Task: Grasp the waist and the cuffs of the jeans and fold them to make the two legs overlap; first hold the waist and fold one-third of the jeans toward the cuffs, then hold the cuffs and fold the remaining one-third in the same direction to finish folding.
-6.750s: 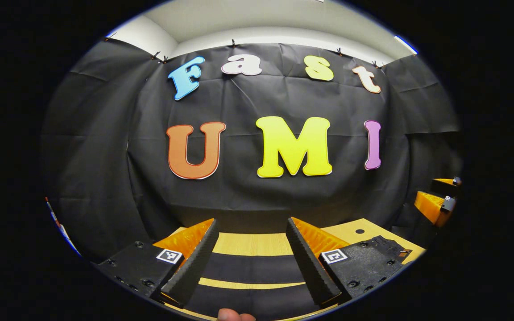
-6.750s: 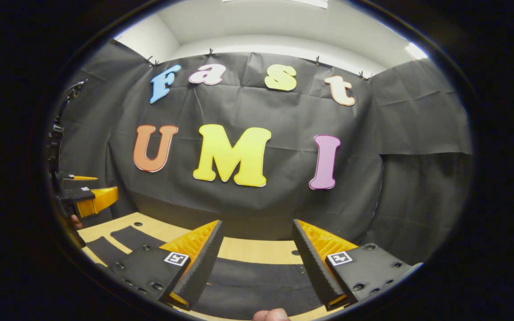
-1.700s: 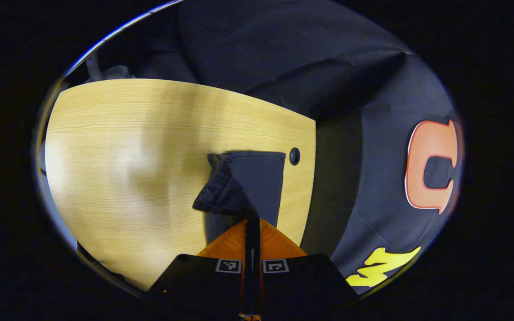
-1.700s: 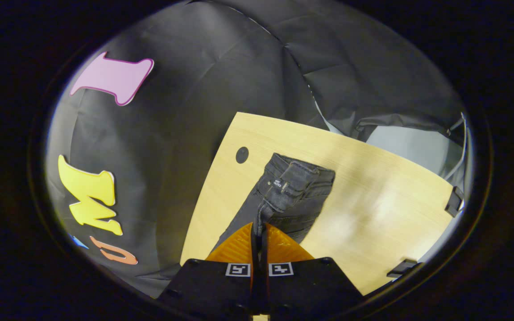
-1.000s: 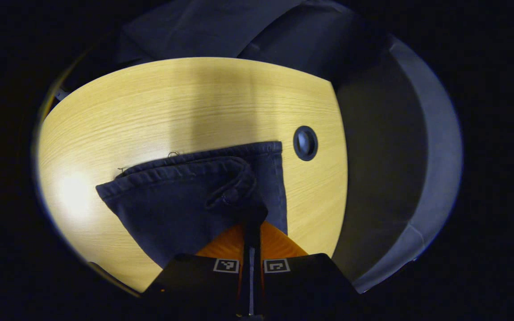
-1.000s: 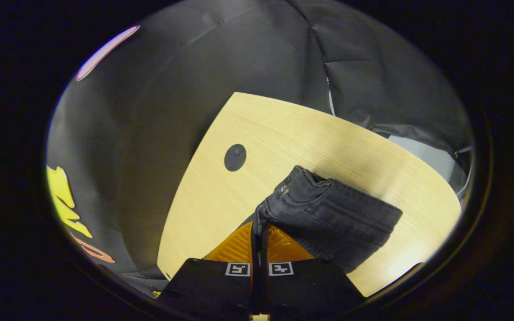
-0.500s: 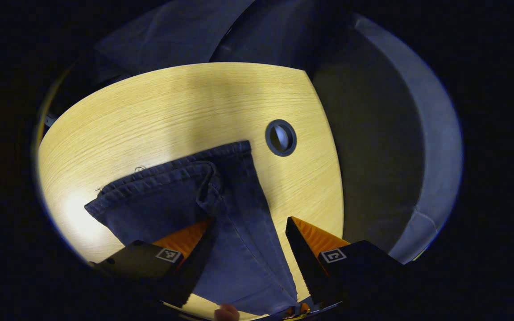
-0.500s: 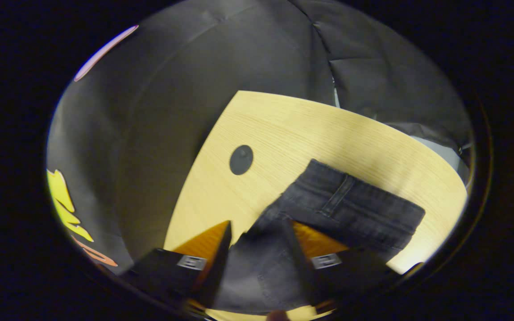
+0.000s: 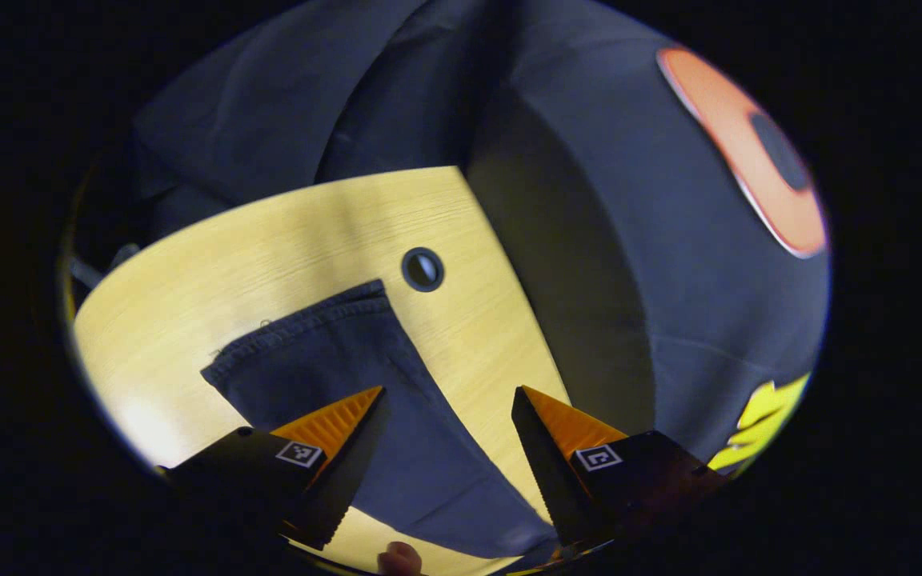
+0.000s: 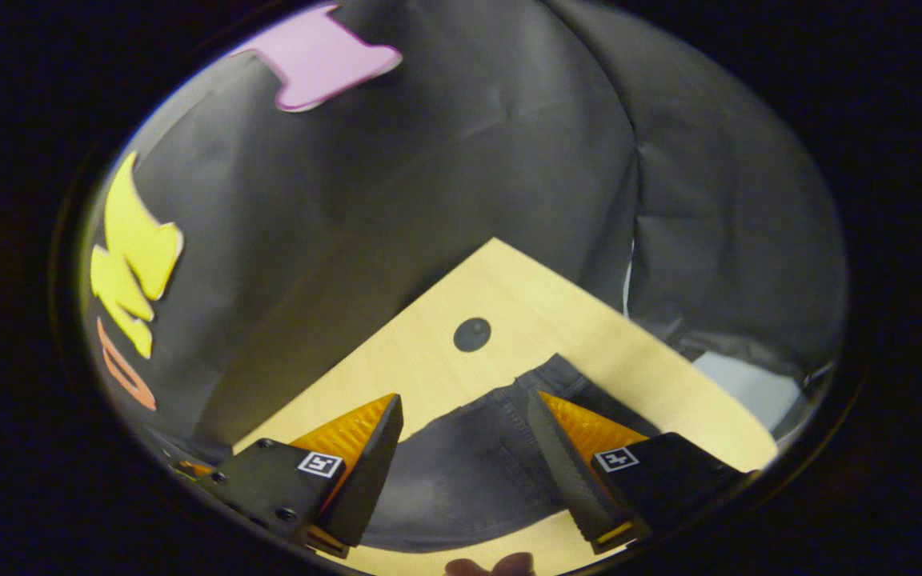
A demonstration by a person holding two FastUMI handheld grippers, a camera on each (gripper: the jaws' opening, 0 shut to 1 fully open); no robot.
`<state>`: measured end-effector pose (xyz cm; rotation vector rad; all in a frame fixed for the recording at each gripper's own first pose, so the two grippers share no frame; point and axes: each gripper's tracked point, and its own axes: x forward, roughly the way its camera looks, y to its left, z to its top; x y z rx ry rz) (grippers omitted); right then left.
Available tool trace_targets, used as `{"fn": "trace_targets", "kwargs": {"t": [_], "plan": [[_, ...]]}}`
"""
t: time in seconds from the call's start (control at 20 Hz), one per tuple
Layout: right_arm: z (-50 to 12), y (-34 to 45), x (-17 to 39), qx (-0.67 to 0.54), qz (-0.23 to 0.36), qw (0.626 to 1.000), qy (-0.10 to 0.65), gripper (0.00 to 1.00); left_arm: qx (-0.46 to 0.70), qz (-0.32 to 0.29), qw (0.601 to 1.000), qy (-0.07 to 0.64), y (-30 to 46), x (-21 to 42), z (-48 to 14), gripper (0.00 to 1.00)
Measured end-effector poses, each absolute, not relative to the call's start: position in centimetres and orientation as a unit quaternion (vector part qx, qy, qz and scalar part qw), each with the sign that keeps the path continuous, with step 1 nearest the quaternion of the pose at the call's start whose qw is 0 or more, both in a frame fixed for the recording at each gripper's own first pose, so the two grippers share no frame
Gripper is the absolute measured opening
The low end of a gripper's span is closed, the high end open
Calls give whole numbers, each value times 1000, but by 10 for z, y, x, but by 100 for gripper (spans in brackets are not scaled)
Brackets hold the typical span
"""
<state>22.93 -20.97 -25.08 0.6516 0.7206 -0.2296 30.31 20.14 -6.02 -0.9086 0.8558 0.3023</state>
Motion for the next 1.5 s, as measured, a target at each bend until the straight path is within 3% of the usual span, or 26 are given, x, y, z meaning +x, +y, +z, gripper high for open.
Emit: {"fn": "trace_targets", "kwargs": {"t": [0.2, 0.4, 0.9, 1.0, 1.1, 1.5], "plan": [[-215, -211, 176, 199, -70, 933, 293, 98, -245, 58, 923, 291, 155, 275, 35, 99], [-177, -197, 140, 153, -60, 958, 233, 98, -132, 28, 975, 177, 99, 225, 97, 98], [-238, -218, 78, 158, -109, 946, 261, 98, -47, 38, 991, 122, 18, 130, 106, 99], [-254, -220, 86, 175, -105, 941, 269, 93, -46, 37, 991, 120, 10, 126, 108, 99], [-283, -232, 106, 204, -112, 931, 281, 98, -56, 40, 990, 126, 2, 119, 107, 99], [-372, -254, 177, 217, -122, 914, 320, 98, -65, 81, 982, 154, -1, 97, 104, 99]]}}
